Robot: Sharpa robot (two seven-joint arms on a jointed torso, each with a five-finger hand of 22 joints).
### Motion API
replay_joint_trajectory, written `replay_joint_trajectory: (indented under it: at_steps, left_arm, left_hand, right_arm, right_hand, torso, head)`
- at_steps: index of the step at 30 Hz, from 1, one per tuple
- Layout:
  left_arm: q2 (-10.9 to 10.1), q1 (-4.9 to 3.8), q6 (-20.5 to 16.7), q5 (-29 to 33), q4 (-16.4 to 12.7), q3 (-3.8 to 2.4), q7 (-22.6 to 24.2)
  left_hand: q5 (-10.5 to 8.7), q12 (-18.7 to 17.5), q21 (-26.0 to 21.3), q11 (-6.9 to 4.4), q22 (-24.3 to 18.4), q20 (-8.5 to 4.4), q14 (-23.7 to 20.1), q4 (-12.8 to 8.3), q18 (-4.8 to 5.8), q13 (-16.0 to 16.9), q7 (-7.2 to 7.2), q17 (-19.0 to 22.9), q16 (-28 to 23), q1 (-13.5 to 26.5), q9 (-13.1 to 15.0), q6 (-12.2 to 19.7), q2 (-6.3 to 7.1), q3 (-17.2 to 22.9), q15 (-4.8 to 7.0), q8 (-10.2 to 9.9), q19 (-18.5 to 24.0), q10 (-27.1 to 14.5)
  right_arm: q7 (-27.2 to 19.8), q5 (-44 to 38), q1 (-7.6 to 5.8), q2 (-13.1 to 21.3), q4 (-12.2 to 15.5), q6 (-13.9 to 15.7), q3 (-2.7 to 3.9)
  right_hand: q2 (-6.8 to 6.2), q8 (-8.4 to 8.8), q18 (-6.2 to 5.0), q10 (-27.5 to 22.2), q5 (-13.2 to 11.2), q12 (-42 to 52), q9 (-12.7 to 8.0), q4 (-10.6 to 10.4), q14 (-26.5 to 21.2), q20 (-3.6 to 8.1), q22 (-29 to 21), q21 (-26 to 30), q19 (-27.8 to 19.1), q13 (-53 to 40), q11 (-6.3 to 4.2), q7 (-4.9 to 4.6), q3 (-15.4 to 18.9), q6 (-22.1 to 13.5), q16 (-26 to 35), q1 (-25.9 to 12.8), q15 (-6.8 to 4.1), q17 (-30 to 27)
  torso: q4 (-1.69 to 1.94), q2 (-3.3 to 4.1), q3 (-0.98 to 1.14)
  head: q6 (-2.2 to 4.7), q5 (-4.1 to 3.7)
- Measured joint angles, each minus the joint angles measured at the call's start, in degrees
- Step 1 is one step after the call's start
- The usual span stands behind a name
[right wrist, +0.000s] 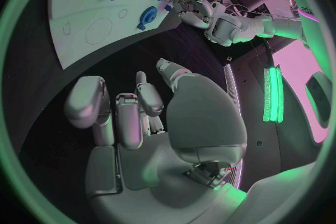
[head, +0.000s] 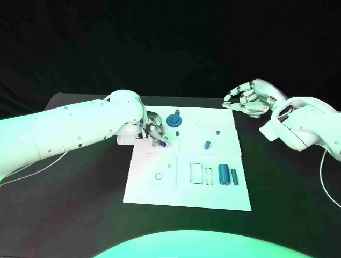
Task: Assemble the parts on the task board
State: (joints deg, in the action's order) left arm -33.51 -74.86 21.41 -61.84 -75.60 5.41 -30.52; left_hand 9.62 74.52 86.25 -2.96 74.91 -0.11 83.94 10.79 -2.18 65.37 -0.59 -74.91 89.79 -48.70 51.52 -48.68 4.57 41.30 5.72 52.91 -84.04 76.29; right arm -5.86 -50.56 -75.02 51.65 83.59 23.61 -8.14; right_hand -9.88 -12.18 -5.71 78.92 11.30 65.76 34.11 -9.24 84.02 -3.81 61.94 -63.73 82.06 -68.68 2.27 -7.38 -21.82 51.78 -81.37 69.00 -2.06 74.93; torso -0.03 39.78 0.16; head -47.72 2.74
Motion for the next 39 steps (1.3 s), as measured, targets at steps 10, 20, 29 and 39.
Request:
replay_joint_trajectory:
  at_steps: [10, 20, 29, 39]
  left_arm:
    - [0.02, 0.02, -0.05, 0.0, 0.14, 0.02, -0.02]
    - [0.11, 0.05, -0.28, 0.13, 0.53, 0.03, -0.02]
    - [0.16, 0.05, -0.47, 0.21, 0.57, 0.03, -0.02]
    - [0.12, 0.06, -0.52, 0.33, 0.53, 0.04, -0.02]
  left_hand:
    - [0.0, 0.0, 0.0, 0.0, 0.0, 0.0, 0.0, 1.58, 0.0, -0.01, 0.09, 0.0, 0.0, 1.48, -0.06, -0.09, -0.69, -0.73, 0.0, 0.11, 0.0, 0.0]
    - [0.0, 0.0, 0.0, 0.01, 0.0, 0.0, 0.0, 2.91, 0.01, -0.01, -0.01, 0.0, 0.0, 2.8, -0.06, -0.39, -0.56, -1.92, 0.0, 0.11, 0.0, 0.0]
    - [0.0, 0.0, 0.0, 0.01, 0.0, 0.01, 0.0, 3.11, 0.0, -0.01, -0.01, 0.0, 0.0, 3.26, -0.06, -0.39, -0.11, -2.35, -0.01, 0.1, 0.0, -0.01]
    - [0.0, 0.0, 0.0, 0.01, 0.0, 0.01, 0.0, 3.05, 0.0, -0.02, -0.01, 0.0, 0.0, 3.26, -0.06, -0.38, -0.11, -2.74, -0.01, 0.1, 0.0, -0.01]
  right_arm:
    - [0.0, 0.0, 0.01, 0.05, 0.06, 0.0, 0.0]
    - [-0.01, 0.0, 0.02, 0.14, 0.13, 0.0, 0.0]
    - [-0.01, 0.0, 0.01, 0.18, 0.16, 0.0, 0.0]
    - [-0.01, 0.0, 0.01, 0.21, 0.16, -0.02, 0.0]
  right_hand:
    - [0.0, 0.0, 0.0, 0.0, 0.0, 0.0, 0.0, 0.0, 0.0, 0.0, 0.0, 0.0, 0.0, 0.0, 0.0, 0.0, 0.0, 0.0, 0.0, 0.0, 0.0, -0.01]
    - [0.0, 0.0, 0.0, 0.0, 0.0, 0.0, 0.0, 0.0, 0.0, 0.0, -0.01, 0.0, 0.0, 0.0, 0.0, 0.0, 0.0, 0.0, 0.0, 0.0, 0.0, -0.01]
    - [0.0, 0.0, 0.0, 0.0, 0.0, 0.0, 0.0, 0.0, 0.0, 0.0, -0.01, 0.0, 0.0, 0.0, 0.0, 0.0, 0.0, 0.0, 0.0, 0.0, 0.0, -0.02]
    - [0.0, 0.0, 0.0, 0.0, 0.0, -0.22, 0.0, -0.17, 0.0, 0.0, 0.16, 0.0, 0.0, 0.0, 0.0, 0.0, 0.17, 0.0, 0.0, 0.0, 0.0, -0.02]
  torso:
    - [-0.02, 0.04, 0.03]
    - [-0.07, 0.04, 0.04]
    - [-0.04, 0.01, 0.03]
    - [-0.01, -0.01, 0.01]
  head:
    - [0.06, 0.01]
    - [0.02, -0.06]
    - [-0.05, -0.15]
    - [-0.01, -0.14]
